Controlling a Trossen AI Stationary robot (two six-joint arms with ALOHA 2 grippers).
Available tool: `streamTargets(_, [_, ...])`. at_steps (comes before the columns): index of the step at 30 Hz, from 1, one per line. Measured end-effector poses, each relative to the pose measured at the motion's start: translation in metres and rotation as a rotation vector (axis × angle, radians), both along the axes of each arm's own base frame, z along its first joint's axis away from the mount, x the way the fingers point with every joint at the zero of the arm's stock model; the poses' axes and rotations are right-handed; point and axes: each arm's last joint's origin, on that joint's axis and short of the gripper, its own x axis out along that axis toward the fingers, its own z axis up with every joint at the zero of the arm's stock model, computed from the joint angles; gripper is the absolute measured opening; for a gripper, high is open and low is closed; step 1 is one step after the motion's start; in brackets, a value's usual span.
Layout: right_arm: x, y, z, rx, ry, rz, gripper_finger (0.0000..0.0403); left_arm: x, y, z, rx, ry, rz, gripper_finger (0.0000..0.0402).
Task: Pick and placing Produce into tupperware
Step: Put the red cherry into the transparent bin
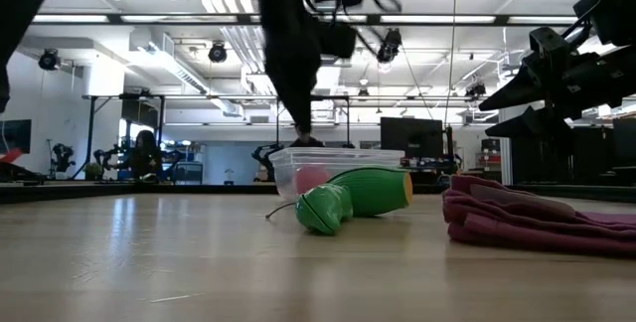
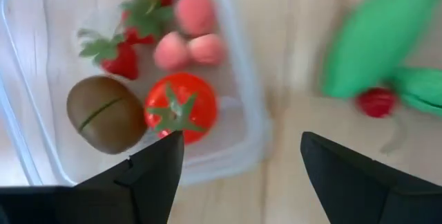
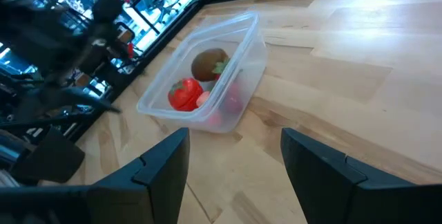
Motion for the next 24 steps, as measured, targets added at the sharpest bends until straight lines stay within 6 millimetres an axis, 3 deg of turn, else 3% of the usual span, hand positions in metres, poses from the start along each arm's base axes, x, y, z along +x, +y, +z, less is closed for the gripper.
streamTargets(5, [0.000,0.000,0.000,0.000,0.000,0.000,0.0219,-0.023,-0.028,0.018,0.040,-0.069,0.013,0.0275])
streamTargets(8, [0.000,0.000,0.000,0.000,0.000,0.000,0.0219,-0.032,-0.045,0.015,0.015,-0.135,-0.029,0.0276])
streamTargets(12, [0.000,0.000,0.000,0.000,0.000,0.000,0.0219,-0.034,-0.067,-0.011,-0.103,-0.206,-0.078,0.0276])
streamTargets(17, [0.000,0.000,0.000,0.000,-0.001,-0.001,0.0219,-0.034,-0.069,-0.046,-0.216,-0.198,0.200,0.0276])
streamTargets(24, [0.000,0.000,0.000,0.000,0.000,-0.001,0.0219,-0.021,-0.076,-0.065,-0.248,-0.260,0.189,0.0255])
